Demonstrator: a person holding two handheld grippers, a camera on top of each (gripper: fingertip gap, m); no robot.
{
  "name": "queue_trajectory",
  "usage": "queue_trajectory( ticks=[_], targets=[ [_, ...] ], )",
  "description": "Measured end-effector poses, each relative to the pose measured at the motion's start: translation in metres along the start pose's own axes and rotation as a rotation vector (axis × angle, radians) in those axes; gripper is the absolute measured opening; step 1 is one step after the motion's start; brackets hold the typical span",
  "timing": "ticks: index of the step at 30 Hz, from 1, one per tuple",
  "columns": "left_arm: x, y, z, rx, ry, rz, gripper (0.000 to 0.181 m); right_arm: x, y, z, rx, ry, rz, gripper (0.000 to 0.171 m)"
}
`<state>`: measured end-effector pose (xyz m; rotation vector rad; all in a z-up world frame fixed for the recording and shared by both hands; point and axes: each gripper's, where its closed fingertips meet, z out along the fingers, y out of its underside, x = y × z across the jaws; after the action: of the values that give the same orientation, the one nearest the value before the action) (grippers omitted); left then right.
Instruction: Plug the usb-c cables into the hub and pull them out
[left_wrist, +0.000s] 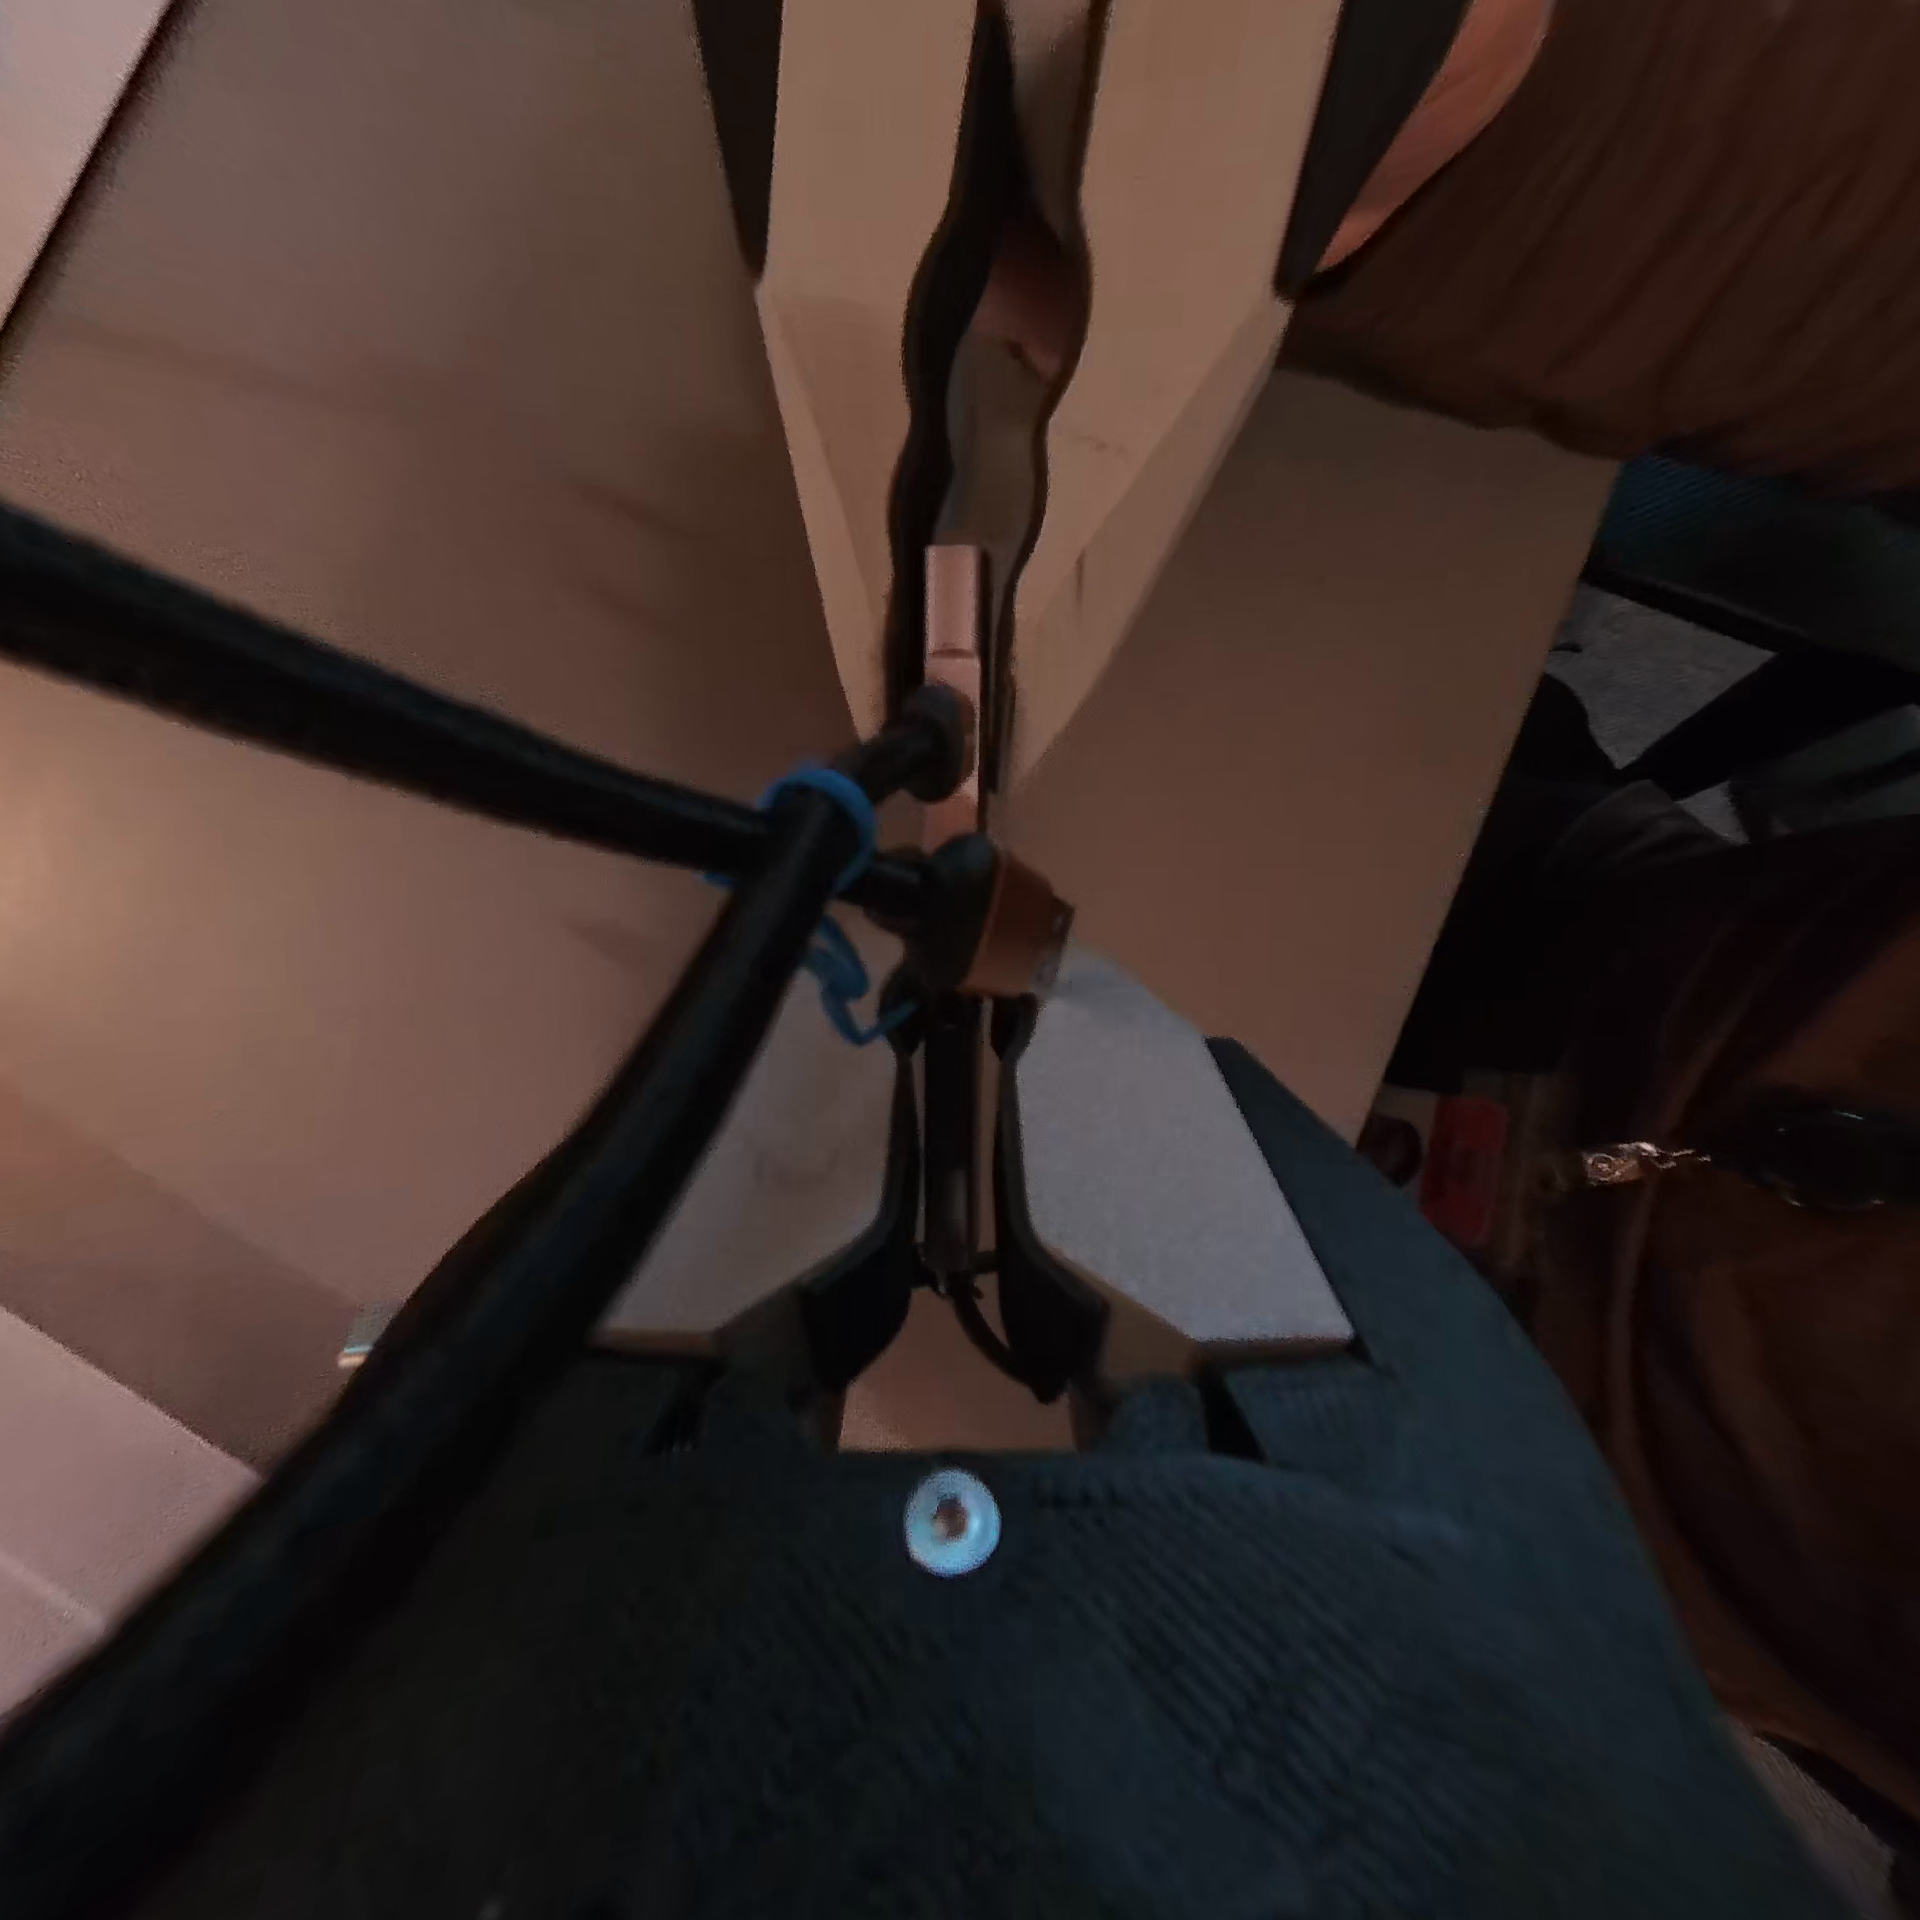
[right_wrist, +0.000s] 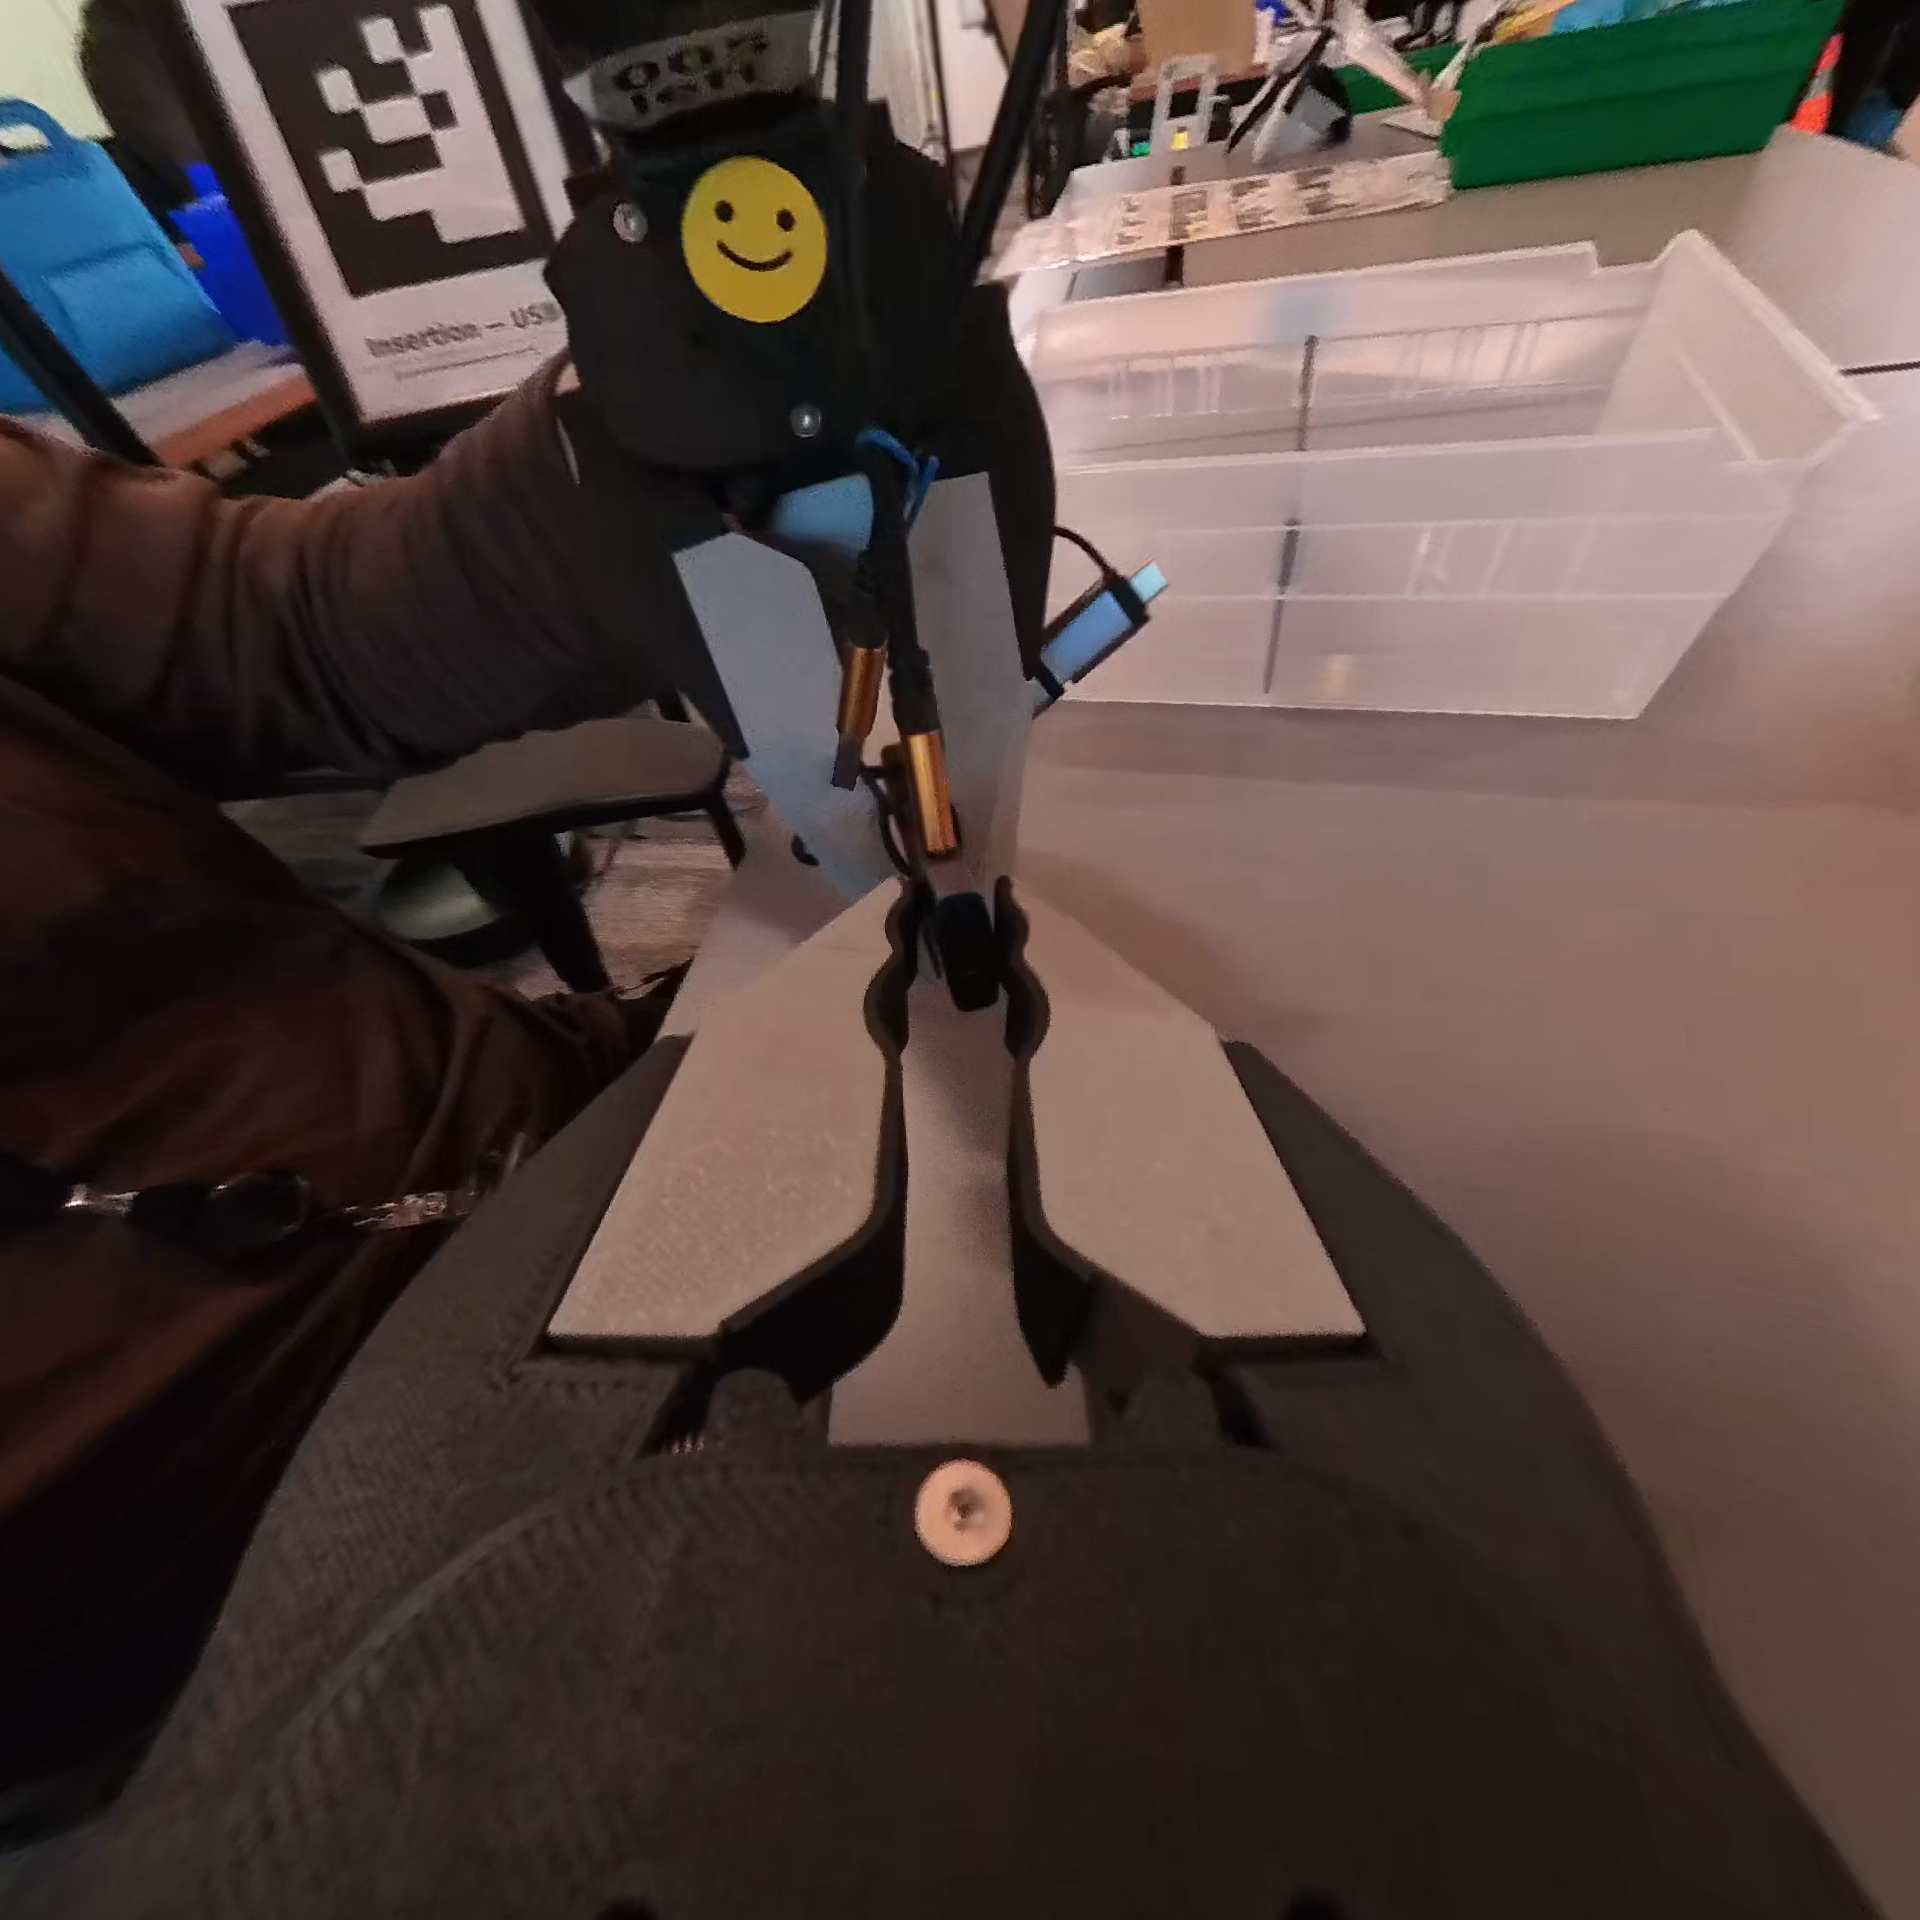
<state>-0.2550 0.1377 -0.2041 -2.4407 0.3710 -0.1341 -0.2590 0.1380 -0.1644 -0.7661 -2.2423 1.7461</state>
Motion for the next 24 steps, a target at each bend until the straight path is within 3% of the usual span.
queue_trajectory(
  ticks=[4, 11, 18, 21, 24],
  targets=[
    [-0.003, 0.007, 0.004, -0.036, -0.008, -0.02, 0.005, 0.003, -0.009, -0.007, 0.033, 0.054, -0.047, 0.01],
    [-0.008, 0.022, 0.014, -0.107, -0.029, -0.029, 0.005, 0.008, 0.007, 0.003, -0.085, 0.147, -0.145, 0.001],
    [-0.006, 0.021, 0.015, -0.093, 0.002, -0.043, 0.005, 0.009, 0.006, 0.004, -0.083, 0.146, -0.151, 0.003],
    [-0.003, 0.023, 0.016, -0.108, 0.01, -0.037, 0.005, 0.009, 0.009, 0.005, -0.103, 0.157, -0.165, 0.011],
    [-0.003, 0.024, 0.017, -0.114, 0.003, -0.031, 0.005, 0.008, 0.011, 0.007, -0.115, 0.146, -0.163, 0.004]
  ],
)
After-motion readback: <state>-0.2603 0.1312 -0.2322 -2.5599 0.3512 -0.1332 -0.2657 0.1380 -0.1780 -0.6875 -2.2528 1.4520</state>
